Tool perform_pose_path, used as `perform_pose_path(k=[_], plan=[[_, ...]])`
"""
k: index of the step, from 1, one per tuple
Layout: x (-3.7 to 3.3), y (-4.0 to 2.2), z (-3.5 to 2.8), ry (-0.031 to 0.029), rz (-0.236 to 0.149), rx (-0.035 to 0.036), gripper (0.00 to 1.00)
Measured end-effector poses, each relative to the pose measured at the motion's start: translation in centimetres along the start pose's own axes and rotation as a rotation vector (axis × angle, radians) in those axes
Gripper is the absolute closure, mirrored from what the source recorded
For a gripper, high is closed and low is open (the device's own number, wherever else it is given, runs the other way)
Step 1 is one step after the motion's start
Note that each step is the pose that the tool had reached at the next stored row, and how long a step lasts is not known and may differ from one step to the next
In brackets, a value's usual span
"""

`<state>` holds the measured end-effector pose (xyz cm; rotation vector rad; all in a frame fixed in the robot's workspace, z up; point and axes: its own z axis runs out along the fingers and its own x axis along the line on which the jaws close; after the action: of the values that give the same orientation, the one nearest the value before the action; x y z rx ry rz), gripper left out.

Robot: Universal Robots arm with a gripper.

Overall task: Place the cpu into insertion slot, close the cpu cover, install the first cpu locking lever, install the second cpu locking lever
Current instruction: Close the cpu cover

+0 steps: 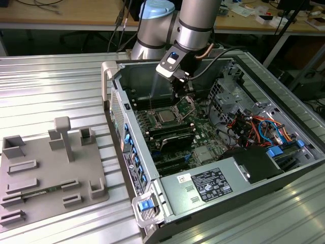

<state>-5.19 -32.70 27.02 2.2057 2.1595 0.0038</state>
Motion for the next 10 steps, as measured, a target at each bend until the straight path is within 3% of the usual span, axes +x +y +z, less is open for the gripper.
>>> perform_pose_path(k=[8, 10], plan=[[0.02, 0.96, 0.04, -0.0001, 0.0, 0.0, 0.89], [0.04, 1.47, 0.07, 0.0001, 0.0, -0.0001, 0.89]])
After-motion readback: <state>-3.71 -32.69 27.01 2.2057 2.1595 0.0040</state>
